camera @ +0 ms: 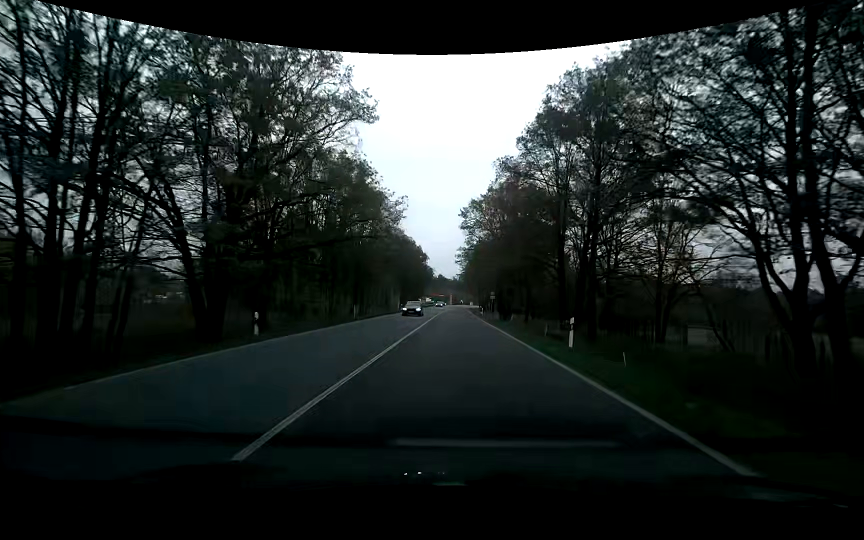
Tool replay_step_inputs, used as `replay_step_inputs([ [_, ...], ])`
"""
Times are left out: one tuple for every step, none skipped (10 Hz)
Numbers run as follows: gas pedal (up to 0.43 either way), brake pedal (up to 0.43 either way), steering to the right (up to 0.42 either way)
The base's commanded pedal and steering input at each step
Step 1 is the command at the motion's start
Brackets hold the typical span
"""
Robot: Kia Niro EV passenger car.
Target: Follow the waypoints while adhering to traffic rules and regulations
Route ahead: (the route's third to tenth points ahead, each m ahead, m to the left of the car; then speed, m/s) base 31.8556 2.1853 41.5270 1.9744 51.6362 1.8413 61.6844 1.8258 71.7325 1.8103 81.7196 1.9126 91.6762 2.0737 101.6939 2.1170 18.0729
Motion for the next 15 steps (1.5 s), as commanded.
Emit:
replay_step_inputs([
  [0.197, 0.0, 0.002],
  [0.197, 0.0, 0.002],
  [0.197, 0.0, 0.002],
  [0.197, 0.0, 0.002],
  [0.197, 0.0, 0.002],
  [0.197, 0.0, 0.002],
  [0.197, 0.0, 0.002],
  [0.197, 0.0, 0.002],
  [0.197, 0.0, 0.002],
  [0.197, 0.0, 0.003],
  [0.197, 0.0, 0.003],
  [0.197, 0.0, 0.003],
  [0.197, 0.0, 0.003],
  [0.197, 0.0, 0.003],
  [0.197, 0.0, 0.003],
])
